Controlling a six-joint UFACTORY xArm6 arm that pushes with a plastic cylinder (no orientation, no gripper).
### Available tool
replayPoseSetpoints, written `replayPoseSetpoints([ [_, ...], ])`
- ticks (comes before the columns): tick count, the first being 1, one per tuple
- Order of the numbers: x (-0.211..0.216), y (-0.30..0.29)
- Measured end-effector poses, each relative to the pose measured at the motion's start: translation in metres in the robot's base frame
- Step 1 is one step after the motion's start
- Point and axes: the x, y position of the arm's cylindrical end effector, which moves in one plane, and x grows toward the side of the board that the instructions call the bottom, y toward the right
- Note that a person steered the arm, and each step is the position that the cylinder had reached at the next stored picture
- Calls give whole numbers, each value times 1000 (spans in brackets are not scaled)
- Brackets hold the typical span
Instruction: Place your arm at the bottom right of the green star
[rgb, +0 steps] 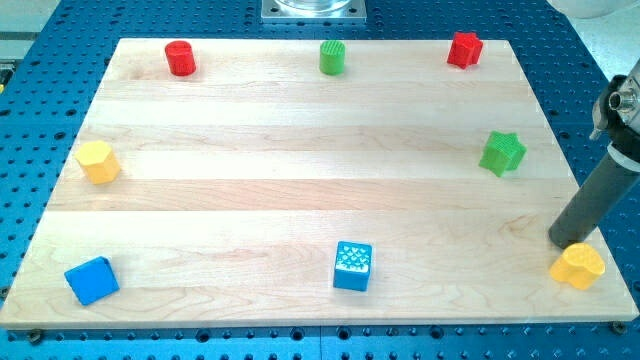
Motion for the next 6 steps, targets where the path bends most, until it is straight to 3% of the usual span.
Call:
replayPoseSetpoints([
  [2, -12, 0],
  [6, -76, 21],
])
